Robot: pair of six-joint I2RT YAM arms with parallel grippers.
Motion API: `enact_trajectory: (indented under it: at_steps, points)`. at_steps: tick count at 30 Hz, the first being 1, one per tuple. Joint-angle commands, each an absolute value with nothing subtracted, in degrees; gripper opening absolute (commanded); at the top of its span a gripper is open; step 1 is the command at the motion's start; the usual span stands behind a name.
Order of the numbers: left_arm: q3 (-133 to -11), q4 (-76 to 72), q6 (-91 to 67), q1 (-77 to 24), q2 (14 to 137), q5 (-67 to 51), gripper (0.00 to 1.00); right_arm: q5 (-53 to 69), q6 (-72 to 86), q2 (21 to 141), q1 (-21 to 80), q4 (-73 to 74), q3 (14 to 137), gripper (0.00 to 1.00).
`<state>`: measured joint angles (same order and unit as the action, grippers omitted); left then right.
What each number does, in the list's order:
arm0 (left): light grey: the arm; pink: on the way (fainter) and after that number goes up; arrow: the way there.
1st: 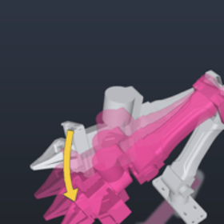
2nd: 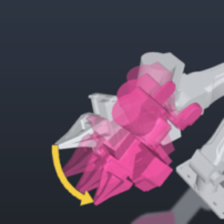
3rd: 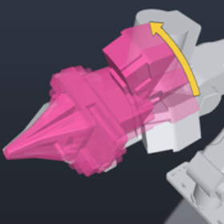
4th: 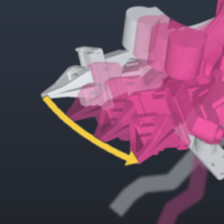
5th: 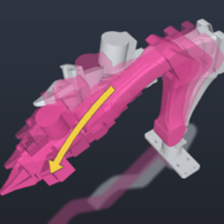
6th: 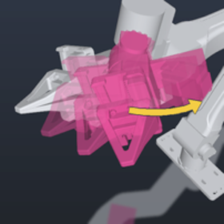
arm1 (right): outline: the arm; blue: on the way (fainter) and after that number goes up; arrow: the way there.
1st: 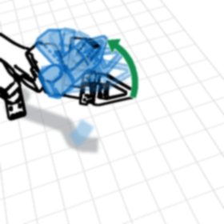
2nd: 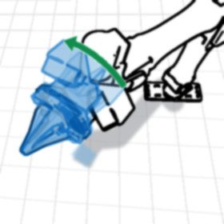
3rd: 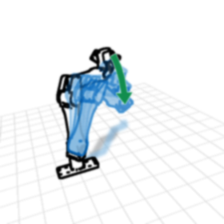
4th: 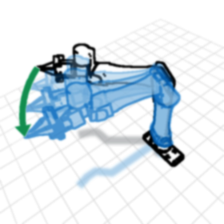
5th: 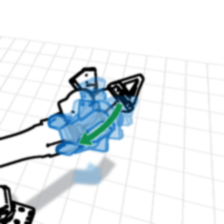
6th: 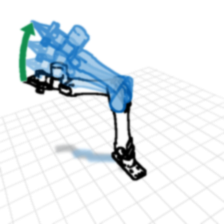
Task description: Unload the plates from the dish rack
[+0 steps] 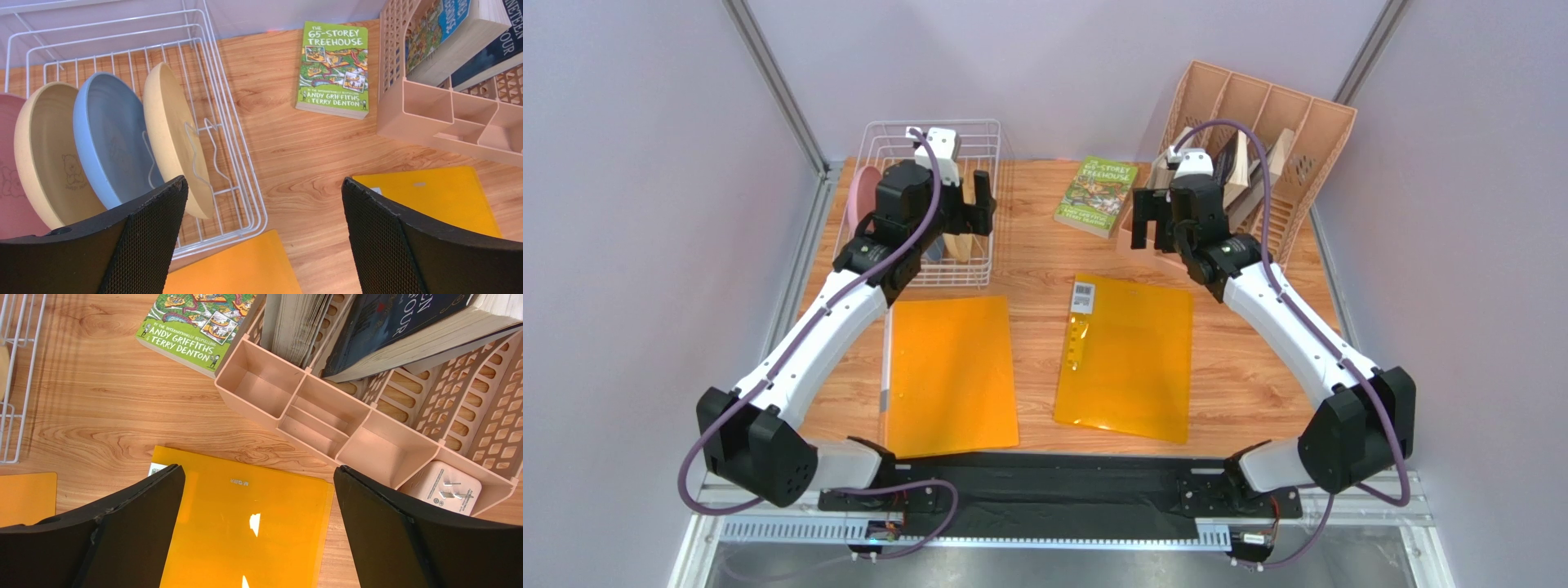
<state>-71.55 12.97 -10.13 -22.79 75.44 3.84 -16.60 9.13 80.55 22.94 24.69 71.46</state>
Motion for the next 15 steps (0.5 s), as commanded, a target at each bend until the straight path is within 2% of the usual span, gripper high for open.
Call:
enact_trajectory:
  at_steps: [1,5,10,15]
  points:
    - [-70.7,10.5,-9.8,-22.5,73.1,5.2,1.0,-17.3,8.3,81.0,22.8,24.4,73.6,1.0]
    - [-69.3,9.3,-8.9,-22.5,72.2,9.9,1.0,-17.1,8.2,81.3,22.7,24.3,73.6,1.0]
    - [-72.0,10.7,-6.5,-21.6,74.4,9.9,1.0,-16.6,8.1,82.0,22.8,24.2,73.6,1.0]
    - [-76.1,11.9,-2.6,-21.4,79.7,21.3,0.96,-16.6,8.0,82.4,22.8,24.1,73.7,1.0]
